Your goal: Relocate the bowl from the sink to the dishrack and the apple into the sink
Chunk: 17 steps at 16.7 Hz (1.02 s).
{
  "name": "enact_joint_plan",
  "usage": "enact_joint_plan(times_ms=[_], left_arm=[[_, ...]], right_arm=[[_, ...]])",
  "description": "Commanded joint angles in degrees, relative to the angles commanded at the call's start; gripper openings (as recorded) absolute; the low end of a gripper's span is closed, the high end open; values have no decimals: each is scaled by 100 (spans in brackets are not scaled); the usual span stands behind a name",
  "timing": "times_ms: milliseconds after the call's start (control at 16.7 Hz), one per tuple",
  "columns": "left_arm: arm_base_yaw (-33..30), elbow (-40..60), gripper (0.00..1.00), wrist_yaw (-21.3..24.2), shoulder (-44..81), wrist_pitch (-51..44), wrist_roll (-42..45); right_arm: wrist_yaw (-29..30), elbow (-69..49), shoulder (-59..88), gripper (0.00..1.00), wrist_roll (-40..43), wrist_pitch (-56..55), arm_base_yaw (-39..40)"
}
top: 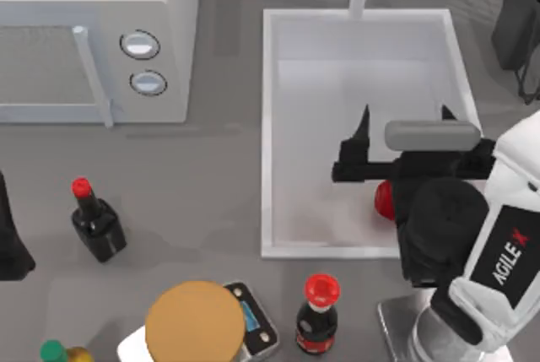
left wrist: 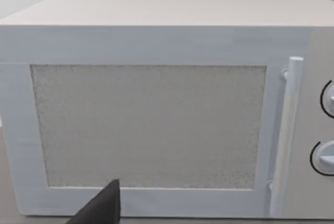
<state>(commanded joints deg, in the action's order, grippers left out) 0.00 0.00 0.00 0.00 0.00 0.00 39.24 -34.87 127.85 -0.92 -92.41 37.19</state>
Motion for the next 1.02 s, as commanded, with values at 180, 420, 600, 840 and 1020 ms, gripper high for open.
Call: enact_joint_plan(times_ms=[180, 420, 600, 840, 1020], left_arm=[[0, 0, 100, 0, 0, 0, 0], [0, 0, 100, 0, 0, 0, 0], [0, 0, 100, 0, 0, 0, 0], [0, 0, 100, 0, 0, 0, 0], [0, 0, 100, 0, 0, 0, 0]], right_arm=[[0, 0, 0, 100, 0, 0, 0], [-122, 120, -177, 100, -15, 156, -66], [-544, 583, -893, 100, -60, 779, -337], [-1351, 1495, -2675, 100, -127, 2163, -950], [-1997, 2205, -4549, 100, -161, 3450, -1515]])
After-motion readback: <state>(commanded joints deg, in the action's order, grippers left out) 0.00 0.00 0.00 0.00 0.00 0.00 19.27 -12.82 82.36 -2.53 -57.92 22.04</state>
